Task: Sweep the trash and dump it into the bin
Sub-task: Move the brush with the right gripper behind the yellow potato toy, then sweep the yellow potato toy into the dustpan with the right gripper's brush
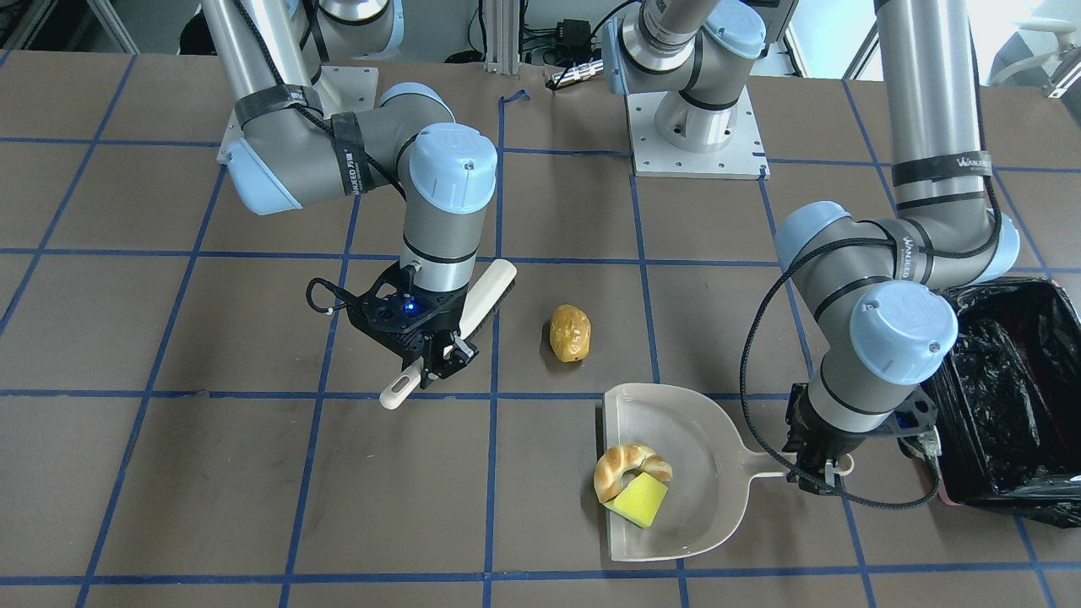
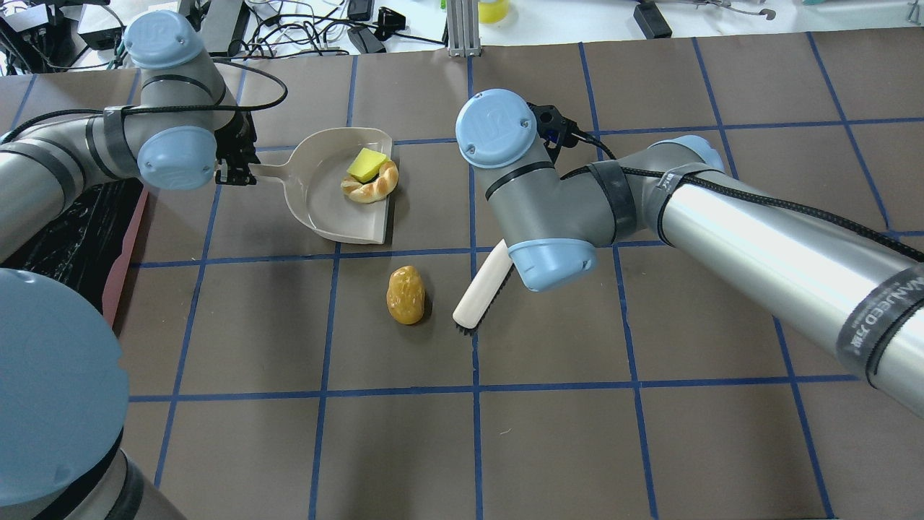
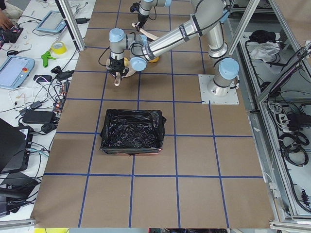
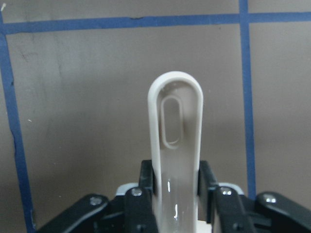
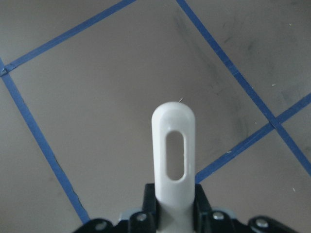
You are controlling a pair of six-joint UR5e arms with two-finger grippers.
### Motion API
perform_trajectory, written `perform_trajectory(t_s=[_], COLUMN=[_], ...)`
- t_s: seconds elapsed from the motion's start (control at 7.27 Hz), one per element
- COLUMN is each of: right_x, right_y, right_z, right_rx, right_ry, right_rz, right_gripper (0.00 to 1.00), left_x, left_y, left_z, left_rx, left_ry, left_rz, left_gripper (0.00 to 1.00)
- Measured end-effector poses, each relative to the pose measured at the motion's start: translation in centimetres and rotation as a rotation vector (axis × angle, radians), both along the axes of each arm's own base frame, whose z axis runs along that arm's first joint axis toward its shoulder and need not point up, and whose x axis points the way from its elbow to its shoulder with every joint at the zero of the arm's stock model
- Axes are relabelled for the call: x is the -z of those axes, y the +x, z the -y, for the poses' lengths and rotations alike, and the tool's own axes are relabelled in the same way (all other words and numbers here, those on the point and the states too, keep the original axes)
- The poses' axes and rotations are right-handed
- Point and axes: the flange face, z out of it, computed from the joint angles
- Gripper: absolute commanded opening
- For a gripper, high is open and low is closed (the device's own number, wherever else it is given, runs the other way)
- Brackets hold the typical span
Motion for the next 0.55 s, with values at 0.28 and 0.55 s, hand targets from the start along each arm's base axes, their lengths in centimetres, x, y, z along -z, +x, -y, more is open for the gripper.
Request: perform_trajectory(t_s=[0.28,0.55], right_x=[-0.3,-0.3], right_y=[1.7,3.0], right_z=[-1.3,-2.2], right_rx=[0.001,0.012], right_ry=[-0.010,-0.015], right_rz=[0.012,0.022], right_gripper=[0.04,0.04], left_x=[-0.4,-0.7], left_y=[1.9,2.0], left_z=[-2.1,-5.1], left_rx=[0.006,0.023], left_ry=[0.036,0.075], left_rz=[0.037,0.095], left_gripper=[0.00,0.00])
